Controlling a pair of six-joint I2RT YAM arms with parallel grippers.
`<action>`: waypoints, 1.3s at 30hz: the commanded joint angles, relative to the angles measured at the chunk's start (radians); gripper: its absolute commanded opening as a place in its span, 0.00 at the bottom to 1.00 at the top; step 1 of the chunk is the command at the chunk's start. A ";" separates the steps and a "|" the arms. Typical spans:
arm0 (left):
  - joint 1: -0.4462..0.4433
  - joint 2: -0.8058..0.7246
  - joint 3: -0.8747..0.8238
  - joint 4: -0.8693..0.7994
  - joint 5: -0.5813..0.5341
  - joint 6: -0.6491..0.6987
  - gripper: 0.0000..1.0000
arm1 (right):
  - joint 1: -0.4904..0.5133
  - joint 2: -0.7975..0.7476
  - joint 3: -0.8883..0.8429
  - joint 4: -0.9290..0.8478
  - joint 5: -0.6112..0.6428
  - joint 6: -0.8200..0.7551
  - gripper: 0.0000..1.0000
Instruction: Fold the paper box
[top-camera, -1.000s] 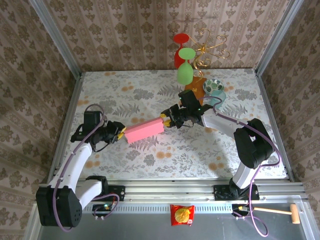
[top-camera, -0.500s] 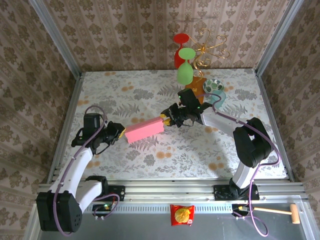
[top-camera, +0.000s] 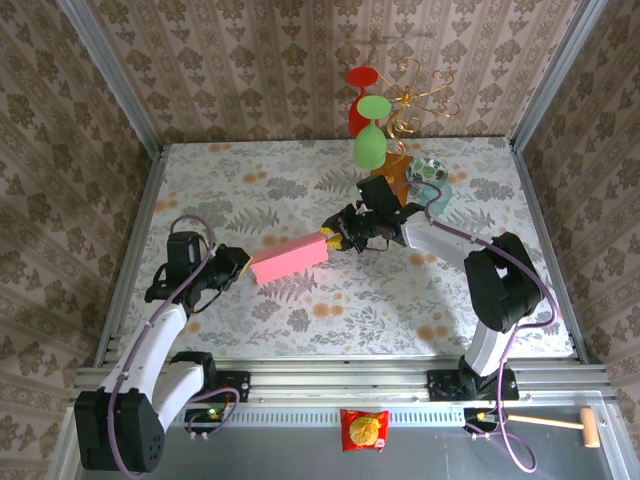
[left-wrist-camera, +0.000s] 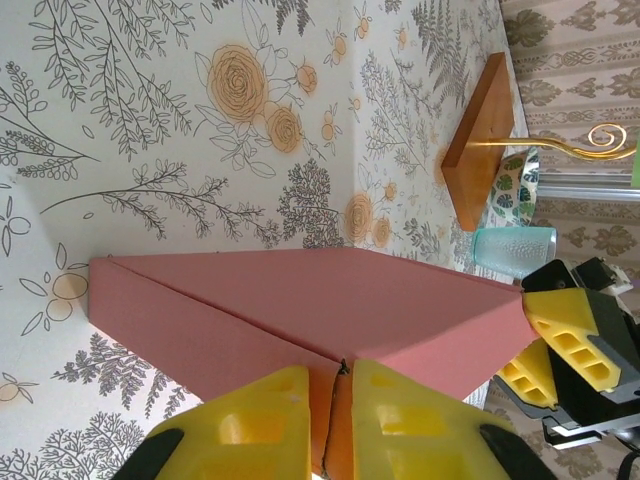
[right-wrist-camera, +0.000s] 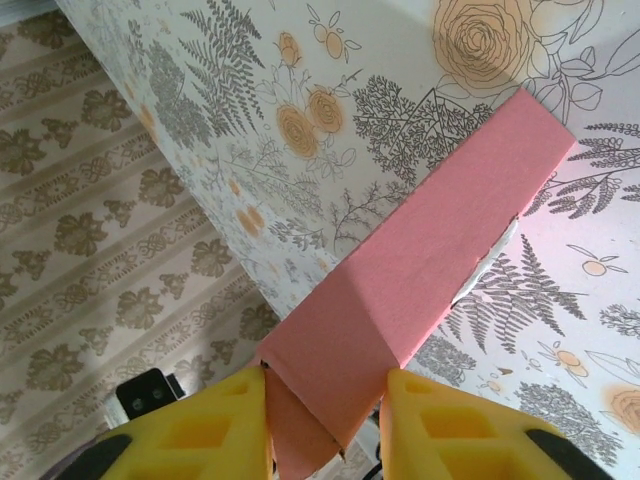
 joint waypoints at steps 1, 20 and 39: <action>0.004 0.039 -0.040 -0.151 -0.049 0.019 0.13 | -0.014 0.040 -0.026 -0.097 0.032 -0.061 0.39; 0.009 0.056 -0.013 -0.168 -0.052 0.037 0.08 | -0.027 -0.090 -0.065 0.029 -0.002 -0.038 0.46; 0.009 0.063 0.009 -0.181 -0.052 0.048 0.10 | -0.010 -0.146 -0.057 0.007 0.053 -0.053 0.41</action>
